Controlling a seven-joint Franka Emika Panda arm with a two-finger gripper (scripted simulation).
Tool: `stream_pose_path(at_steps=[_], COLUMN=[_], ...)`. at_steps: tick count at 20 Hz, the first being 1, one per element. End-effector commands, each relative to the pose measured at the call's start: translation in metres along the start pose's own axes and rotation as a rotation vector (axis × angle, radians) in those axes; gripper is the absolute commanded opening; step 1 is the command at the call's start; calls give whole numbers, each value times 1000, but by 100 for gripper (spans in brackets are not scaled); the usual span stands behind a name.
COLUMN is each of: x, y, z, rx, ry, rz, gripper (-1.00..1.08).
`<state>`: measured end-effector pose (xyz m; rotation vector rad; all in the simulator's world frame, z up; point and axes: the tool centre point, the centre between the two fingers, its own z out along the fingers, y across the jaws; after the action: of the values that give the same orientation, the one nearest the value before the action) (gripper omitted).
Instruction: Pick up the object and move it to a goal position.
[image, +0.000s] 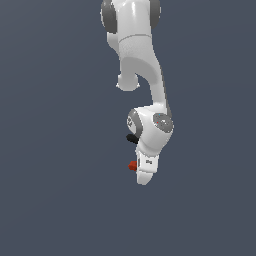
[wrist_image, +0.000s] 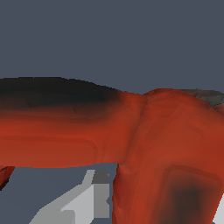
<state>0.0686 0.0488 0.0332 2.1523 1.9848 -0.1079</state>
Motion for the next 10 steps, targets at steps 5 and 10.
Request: stream_pose_path(at_steps=[5, 10], x=[-9, -28], y=[2, 7], z=[-13, -39], rx=[-1, -1], ry=[0, 0], rz=[0, -1], gripper=[-100, -100])
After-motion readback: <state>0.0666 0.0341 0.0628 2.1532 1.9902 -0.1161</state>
